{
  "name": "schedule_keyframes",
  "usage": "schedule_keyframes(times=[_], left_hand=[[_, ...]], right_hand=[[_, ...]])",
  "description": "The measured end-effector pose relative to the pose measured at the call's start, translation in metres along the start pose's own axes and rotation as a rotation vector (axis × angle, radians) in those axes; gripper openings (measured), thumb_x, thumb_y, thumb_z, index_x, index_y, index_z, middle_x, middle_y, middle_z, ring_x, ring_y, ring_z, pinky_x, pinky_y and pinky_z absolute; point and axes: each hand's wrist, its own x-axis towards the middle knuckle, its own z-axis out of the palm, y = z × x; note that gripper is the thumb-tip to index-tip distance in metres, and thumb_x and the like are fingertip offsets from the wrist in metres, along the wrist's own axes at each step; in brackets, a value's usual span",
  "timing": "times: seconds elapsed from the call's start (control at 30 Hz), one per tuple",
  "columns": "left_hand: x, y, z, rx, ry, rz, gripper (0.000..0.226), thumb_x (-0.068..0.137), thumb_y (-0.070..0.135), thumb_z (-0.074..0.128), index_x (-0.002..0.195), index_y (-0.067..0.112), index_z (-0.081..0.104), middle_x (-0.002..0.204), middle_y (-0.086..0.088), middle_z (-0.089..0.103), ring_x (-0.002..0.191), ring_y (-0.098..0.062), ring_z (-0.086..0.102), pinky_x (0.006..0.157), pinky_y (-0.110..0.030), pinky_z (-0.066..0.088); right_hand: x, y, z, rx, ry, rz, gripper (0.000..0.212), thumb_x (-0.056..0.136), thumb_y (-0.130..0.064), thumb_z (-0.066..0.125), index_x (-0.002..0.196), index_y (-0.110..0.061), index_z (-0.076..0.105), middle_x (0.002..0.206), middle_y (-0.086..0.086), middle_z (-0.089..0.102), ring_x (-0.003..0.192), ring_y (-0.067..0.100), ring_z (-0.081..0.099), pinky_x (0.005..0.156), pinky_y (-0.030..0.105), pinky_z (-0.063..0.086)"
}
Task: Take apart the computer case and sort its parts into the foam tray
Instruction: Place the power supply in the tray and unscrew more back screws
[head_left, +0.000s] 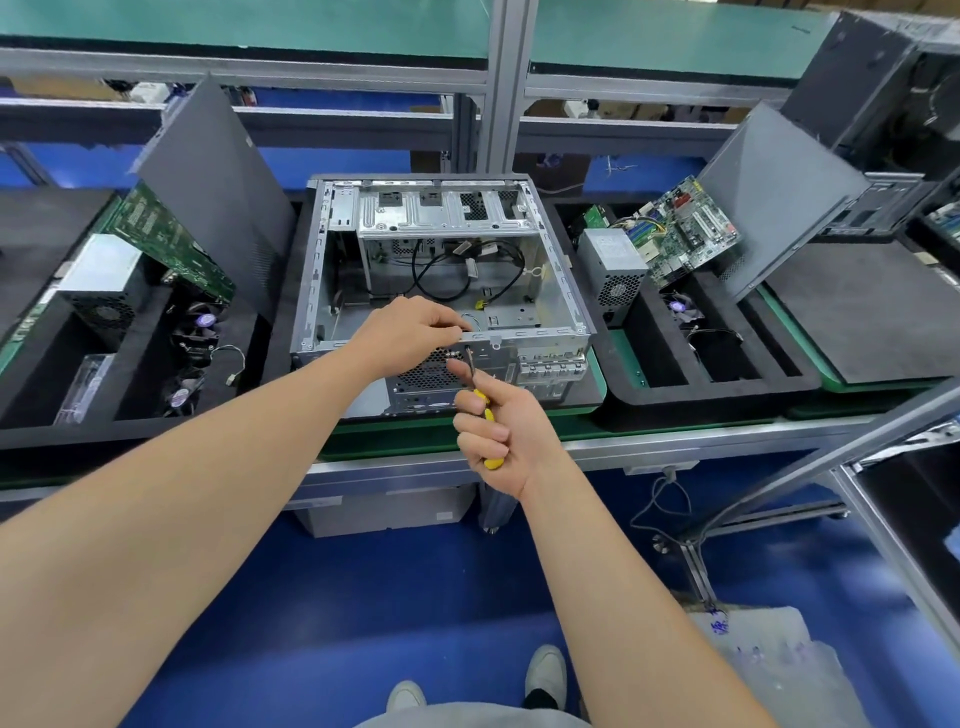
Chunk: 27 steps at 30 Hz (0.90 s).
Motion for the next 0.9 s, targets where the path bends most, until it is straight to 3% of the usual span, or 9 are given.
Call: schedule_keyframes(times=[0.17, 0.27, 0.4, 0.47, 0.57, 0.63, 0.7, 0.77, 0.9], left_hand=[[0.0, -0.001, 0.001, 0.022, -0.017, 0.026, 0.024, 0.097, 0.042, 0.051, 0.107, 0.052, 0.07, 0.062, 0.002, 0.067, 0.044, -0.002, 0.045, 0.051, -0.029, 0.03], [-0.001, 0.001, 0.002, 0.022, -0.013, 0.023, 0.024, 0.096, 0.041, 0.051, 0.105, 0.052, 0.069, 0.052, 0.012, 0.061, 0.044, -0.001, 0.046, 0.052, -0.029, 0.03], [-0.003, 0.003, 0.001, 0.048, -0.018, 0.028, 0.027, 0.092, 0.052, 0.054, 0.111, 0.048, 0.072, 0.066, 0.029, 0.065, 0.065, 0.009, 0.058, 0.059, -0.027, 0.037], [-0.004, 0.004, 0.002, 0.098, -0.005, 0.066, 0.036, 0.089, 0.063, 0.056, 0.116, 0.045, 0.071, 0.092, 0.029, 0.07, 0.09, 0.003, 0.063, 0.07, -0.029, 0.044], [-0.005, 0.003, 0.003, 0.138, 0.017, 0.11, 0.044, 0.088, 0.068, 0.057, 0.119, 0.041, 0.071, 0.116, 0.021, 0.072, 0.106, -0.008, 0.063, 0.081, -0.035, 0.048], [-0.005, 0.002, 0.003, 0.136, 0.022, 0.118, 0.044, 0.09, 0.068, 0.056, 0.121, 0.041, 0.07, 0.118, 0.018, 0.072, 0.107, -0.01, 0.064, 0.08, -0.034, 0.047], [-0.006, 0.002, 0.002, 0.136, 0.028, 0.126, 0.044, 0.09, 0.068, 0.055, 0.121, 0.041, 0.07, 0.118, 0.018, 0.072, 0.105, -0.009, 0.063, 0.079, -0.034, 0.045], [-0.006, 0.003, 0.002, 0.132, 0.035, 0.131, 0.043, 0.09, 0.067, 0.055, 0.121, 0.041, 0.07, 0.117, 0.018, 0.072, 0.1, -0.007, 0.062, 0.076, -0.033, 0.044], [-0.006, 0.005, -0.001, 0.104, 0.011, 0.094, 0.034, 0.09, 0.063, 0.053, 0.114, 0.047, 0.07, 0.103, 0.018, 0.075, 0.09, -0.006, 0.062, 0.07, -0.031, 0.042]], right_hand=[[0.007, 0.008, 0.007, -0.879, 0.417, -0.271, 0.029, 0.11, -0.021, 0.029, 0.116, -0.02, 0.057, 0.072, 0.007, 0.054, 0.041, 0.015, 0.032, 0.039, 0.022, 0.026], [0.013, 0.013, 0.008, -1.469, 0.609, -0.433, 0.021, 0.11, -0.019, 0.034, 0.121, -0.017, 0.052, 0.094, 0.016, 0.064, 0.072, 0.031, 0.054, 0.052, 0.032, 0.038], [0.02, 0.025, 0.009, -1.895, 0.788, -0.467, 0.053, 0.102, -0.011, 0.049, 0.152, -0.014, 0.032, 0.11, 0.018, 0.066, 0.09, 0.037, 0.062, 0.067, 0.041, 0.04], [0.022, 0.027, 0.009, -1.868, 0.804, -0.48, 0.052, 0.101, -0.012, 0.049, 0.151, -0.013, 0.033, 0.111, 0.018, 0.066, 0.095, 0.038, 0.065, 0.068, 0.042, 0.04], [0.018, 0.021, 0.01, -1.727, 0.732, -0.487, 0.03, 0.108, -0.018, 0.041, 0.136, -0.01, 0.046, 0.108, 0.02, 0.065, 0.086, 0.036, 0.06, 0.069, 0.041, 0.042], [0.016, 0.012, 0.008, -1.415, 0.625, -0.404, 0.025, 0.109, -0.021, 0.037, 0.121, -0.01, 0.056, 0.096, 0.017, 0.069, 0.065, 0.029, 0.056, 0.059, 0.038, 0.045], [0.014, 0.002, 0.004, -0.903, 0.468, -0.246, 0.028, 0.107, -0.021, 0.041, 0.122, -0.012, 0.064, 0.076, 0.01, 0.067, 0.043, 0.023, 0.045, 0.044, 0.031, 0.04], [0.008, -0.006, 0.0, -0.502, 0.273, -0.146, 0.03, 0.107, -0.021, 0.046, 0.126, -0.008, 0.065, 0.069, 0.006, 0.061, 0.04, 0.016, 0.039, 0.039, 0.026, 0.033], [0.004, -0.001, -0.01, -0.082, -0.005, -0.034, 0.026, 0.11, -0.026, 0.049, 0.125, -0.01, 0.063, 0.072, 0.001, 0.053, 0.038, 0.007, 0.037, 0.033, 0.02, 0.032]])
